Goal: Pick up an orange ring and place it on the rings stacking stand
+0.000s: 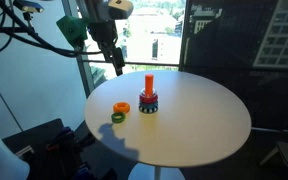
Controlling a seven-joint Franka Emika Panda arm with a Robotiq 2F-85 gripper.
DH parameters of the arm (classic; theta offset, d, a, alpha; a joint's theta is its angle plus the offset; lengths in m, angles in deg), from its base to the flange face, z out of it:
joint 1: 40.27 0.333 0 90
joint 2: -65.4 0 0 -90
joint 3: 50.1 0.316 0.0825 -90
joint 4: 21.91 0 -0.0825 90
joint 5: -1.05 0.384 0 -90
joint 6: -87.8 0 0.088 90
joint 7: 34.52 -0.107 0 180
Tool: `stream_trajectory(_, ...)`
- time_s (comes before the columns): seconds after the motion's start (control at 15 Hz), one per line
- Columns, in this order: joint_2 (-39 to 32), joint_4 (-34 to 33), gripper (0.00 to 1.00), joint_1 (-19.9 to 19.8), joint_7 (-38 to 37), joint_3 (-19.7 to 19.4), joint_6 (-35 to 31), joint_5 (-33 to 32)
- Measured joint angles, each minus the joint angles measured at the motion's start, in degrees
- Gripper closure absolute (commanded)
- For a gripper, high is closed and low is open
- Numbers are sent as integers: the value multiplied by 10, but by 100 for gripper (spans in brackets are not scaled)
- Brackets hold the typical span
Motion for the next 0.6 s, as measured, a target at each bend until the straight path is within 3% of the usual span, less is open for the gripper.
stream_trajectory(0.6, -1, 0, 0, -1, -1, 5, 0, 0)
